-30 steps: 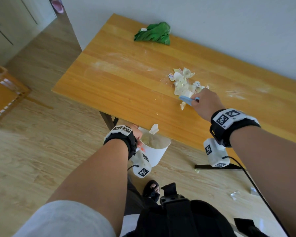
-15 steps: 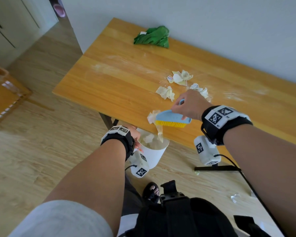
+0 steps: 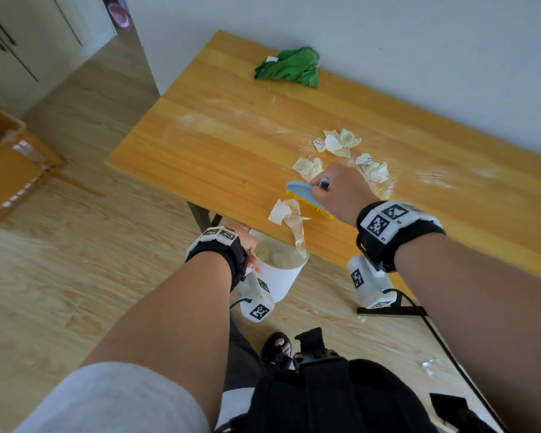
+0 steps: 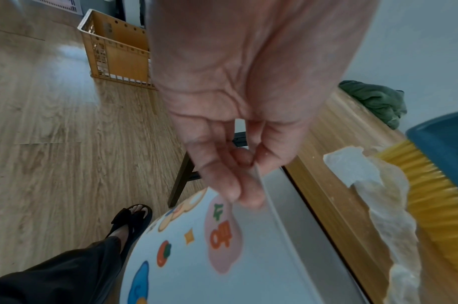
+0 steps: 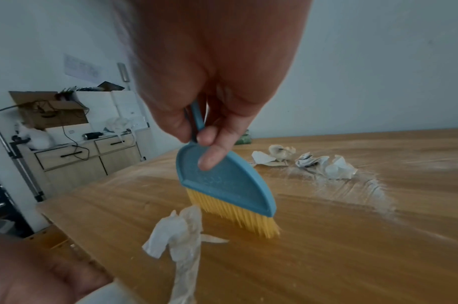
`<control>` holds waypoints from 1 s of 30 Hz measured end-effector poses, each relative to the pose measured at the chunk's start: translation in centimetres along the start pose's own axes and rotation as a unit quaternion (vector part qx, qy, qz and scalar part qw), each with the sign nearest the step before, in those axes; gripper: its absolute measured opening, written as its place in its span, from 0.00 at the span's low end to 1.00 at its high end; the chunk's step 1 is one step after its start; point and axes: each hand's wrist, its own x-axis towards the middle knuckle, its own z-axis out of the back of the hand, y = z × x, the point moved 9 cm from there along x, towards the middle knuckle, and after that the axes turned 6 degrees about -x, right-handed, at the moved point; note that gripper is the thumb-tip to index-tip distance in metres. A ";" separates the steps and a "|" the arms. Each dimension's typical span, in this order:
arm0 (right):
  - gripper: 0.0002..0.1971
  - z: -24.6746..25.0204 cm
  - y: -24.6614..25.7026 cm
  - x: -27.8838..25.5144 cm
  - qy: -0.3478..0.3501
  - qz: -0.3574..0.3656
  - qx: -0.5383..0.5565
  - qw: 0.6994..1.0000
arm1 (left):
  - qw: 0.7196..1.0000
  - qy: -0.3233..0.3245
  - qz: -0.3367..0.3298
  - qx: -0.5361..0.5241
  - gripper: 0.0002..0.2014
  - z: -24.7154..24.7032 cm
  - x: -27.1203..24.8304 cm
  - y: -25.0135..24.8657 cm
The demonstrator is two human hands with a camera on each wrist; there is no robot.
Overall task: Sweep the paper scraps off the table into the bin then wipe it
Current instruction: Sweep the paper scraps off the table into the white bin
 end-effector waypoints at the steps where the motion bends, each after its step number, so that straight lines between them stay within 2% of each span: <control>1: 0.14 -0.3 0.6 -0.1 0.013 0.011 -0.004 1.000 | 1.000 -0.004 -0.001 -0.001 0.21 0.2 0.1 0.1; 4: 0.13 -0.9 2.3 -0.4 0.062 0.034 0.011 0.997 | 1.000 -0.009 -0.004 -0.004 0.21 0.5 0.2 0.2; 7: 0.12 -1.4 2.7 -0.4 0.102 0.027 0.043 0.993 | 1.000 -0.007 -0.007 -0.003 0.20 0.3 0.2 0.1; 10: 0.17 -2.2 2.7 -0.3 0.124 0.014 0.061 0.990 | 1.000 -0.001 -0.003 -0.007 0.20 0.1 0.0 0.1; 15: 0.18 -2.8 2.3 -0.1 0.142 0.007 0.072 0.987 | 1.000 0.006 -0.004 -0.008 0.21 -0.1 -0.2 0.2; 17: 0.17 -1.8 2.2 -0.1 0.105 0.001 0.084 0.991 | 1.000 0.006 -0.004 -0.010 0.21 -0.2 -0.1 0.2; 22: 0.14 2.8 1.7 -0.2 -0.041 -0.013 0.139 0.989 | 1.000 0.012 0.009 -0.005 0.20 -0.7 -0.1 0.4; 30: 0.11 4.4 -0.3 0.0 -0.116 -0.030 0.111 0.987 | 0.999 0.017 0.034 -0.024 0.19 -1.0 0.3 1.1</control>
